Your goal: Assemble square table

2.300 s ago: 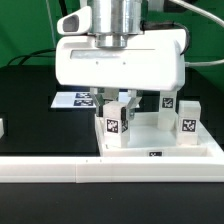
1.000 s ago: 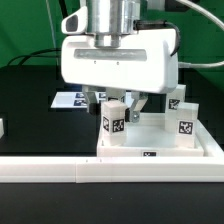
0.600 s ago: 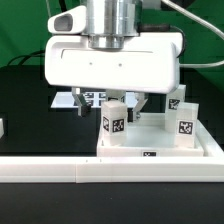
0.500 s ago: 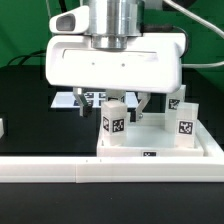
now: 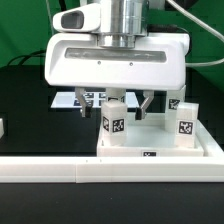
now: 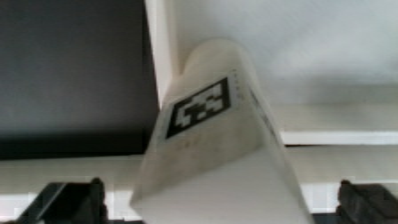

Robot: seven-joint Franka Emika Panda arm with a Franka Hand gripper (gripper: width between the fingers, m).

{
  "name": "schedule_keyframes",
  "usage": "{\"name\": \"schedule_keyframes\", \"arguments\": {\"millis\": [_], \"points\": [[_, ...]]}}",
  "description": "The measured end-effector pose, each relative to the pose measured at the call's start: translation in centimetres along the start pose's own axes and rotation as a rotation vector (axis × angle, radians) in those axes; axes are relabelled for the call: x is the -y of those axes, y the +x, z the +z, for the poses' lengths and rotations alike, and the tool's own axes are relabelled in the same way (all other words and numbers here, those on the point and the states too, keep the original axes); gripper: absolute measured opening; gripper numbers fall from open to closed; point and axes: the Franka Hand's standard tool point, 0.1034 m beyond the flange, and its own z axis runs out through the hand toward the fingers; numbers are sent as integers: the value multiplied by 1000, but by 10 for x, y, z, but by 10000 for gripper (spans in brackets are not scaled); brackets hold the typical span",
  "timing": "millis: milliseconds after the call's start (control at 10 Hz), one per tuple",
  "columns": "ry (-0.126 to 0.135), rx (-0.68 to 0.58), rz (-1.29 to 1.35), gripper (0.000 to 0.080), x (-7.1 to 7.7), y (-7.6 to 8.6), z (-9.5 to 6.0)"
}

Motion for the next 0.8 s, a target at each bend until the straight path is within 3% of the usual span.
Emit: {"name": "schedule_keyframes", "arguments": {"millis": [300,600,800], "points": [[-4,5,-227,649,0,-4,-1],[-4,5,-255,649,-1,-3,-2],[-5,5,-254,412,-2,-3,-1]]}}
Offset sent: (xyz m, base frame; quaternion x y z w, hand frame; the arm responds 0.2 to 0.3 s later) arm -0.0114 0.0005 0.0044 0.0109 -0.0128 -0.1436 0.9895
